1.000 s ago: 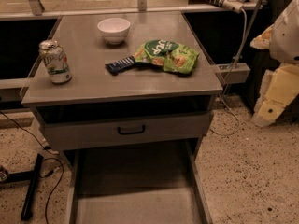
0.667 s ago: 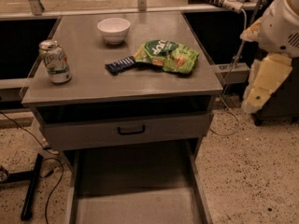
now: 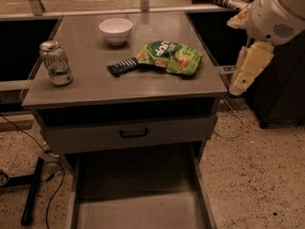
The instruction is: Place green rice chip bag into middle drawer
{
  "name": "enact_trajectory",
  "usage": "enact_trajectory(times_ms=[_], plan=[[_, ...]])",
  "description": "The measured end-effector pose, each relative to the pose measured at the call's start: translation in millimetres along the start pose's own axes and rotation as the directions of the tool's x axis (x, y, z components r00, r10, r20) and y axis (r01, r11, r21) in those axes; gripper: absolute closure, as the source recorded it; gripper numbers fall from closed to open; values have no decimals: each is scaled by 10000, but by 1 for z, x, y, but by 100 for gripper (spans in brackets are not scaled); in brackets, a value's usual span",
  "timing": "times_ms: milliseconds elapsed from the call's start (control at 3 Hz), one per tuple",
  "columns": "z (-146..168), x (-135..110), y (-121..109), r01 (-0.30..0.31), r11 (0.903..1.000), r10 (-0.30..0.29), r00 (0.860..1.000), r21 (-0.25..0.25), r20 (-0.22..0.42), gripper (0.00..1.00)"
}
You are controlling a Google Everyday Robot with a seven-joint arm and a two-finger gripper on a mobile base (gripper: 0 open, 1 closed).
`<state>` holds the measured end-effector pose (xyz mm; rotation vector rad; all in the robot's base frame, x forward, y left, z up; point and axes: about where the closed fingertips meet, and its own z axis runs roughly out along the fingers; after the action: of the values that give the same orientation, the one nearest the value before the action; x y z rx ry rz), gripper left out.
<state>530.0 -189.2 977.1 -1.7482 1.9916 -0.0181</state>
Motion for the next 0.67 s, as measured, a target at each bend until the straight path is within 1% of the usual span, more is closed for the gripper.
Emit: enact_trajectory(times_ms=[333,667], plan=[[17,-4,-23,291,9992,-317,9948,283,964,0],[35,-13,-44,405,9982,-492,9755,446,2146,0]])
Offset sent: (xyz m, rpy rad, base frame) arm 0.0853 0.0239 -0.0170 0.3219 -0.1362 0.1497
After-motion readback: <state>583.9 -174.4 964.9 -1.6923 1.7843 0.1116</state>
